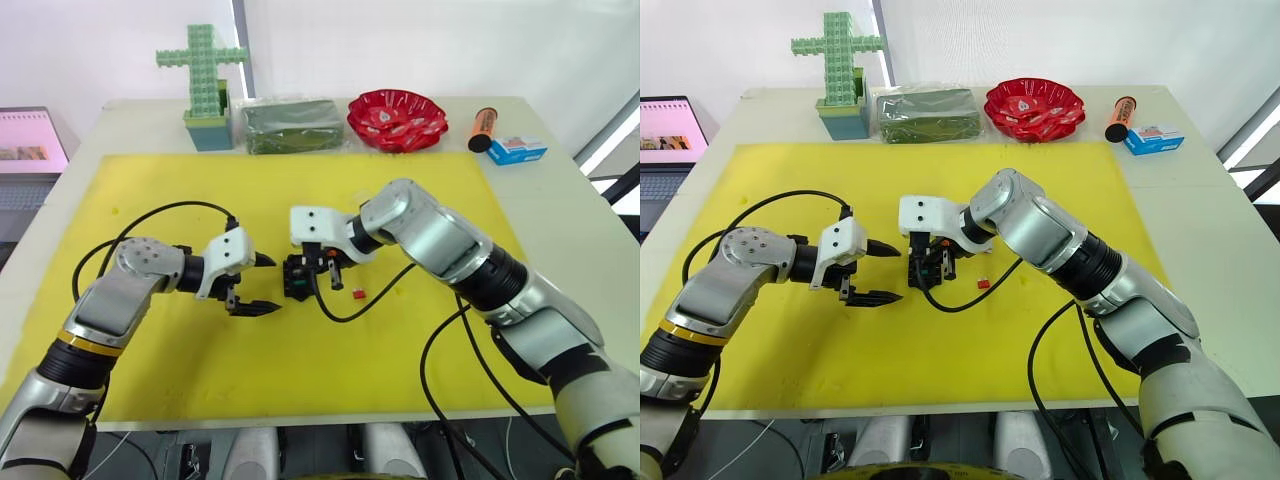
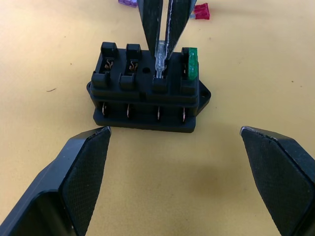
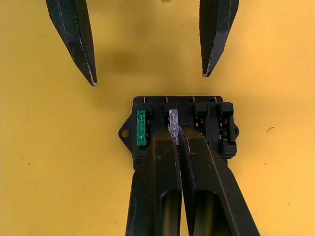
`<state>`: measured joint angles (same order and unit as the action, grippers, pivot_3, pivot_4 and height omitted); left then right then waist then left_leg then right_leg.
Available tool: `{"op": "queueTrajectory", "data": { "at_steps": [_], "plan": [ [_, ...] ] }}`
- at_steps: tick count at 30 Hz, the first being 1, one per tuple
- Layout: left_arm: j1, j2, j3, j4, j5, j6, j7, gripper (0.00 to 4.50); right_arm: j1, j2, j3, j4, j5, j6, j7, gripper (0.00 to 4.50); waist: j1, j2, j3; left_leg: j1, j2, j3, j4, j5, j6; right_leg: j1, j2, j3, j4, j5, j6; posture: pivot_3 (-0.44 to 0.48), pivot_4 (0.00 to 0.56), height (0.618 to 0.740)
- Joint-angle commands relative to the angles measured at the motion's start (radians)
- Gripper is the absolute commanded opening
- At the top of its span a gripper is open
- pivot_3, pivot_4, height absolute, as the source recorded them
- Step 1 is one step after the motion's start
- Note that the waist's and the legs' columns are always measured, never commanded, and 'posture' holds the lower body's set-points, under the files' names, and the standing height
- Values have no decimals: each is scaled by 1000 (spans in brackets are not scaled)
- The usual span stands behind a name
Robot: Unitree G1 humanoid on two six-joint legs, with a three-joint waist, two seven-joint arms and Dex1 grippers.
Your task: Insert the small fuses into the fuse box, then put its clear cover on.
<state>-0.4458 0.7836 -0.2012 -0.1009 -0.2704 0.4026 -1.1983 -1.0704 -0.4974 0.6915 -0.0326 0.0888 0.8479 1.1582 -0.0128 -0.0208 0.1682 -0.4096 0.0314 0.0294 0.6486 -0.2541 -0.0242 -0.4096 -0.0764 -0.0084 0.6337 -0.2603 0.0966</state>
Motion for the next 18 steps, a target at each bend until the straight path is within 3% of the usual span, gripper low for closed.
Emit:
{"op": "queueTrajectory", "data": {
  "at_steps": [1, 18],
  "plan": [
    [-7, 2, 24, -29, -5, -15, 1, 4421, 2, 8, -7, -6, -8, -2, 10, 0, 0, 0, 0, 0, 0, 0, 0, 0, 0, 0, 0, 0, 0, 0, 0, 0, 150, 740],
    [-9, -12, 15, -32, 4, -16, 18, 4421, 53, 19, 63, 52, -92, -43, 28, 0, 0, 0, -1, 2, 0, 0, 0, 0, 0, 1, 0, 0, 1, 0, 0, 0, 150, 740]
  ]
}}
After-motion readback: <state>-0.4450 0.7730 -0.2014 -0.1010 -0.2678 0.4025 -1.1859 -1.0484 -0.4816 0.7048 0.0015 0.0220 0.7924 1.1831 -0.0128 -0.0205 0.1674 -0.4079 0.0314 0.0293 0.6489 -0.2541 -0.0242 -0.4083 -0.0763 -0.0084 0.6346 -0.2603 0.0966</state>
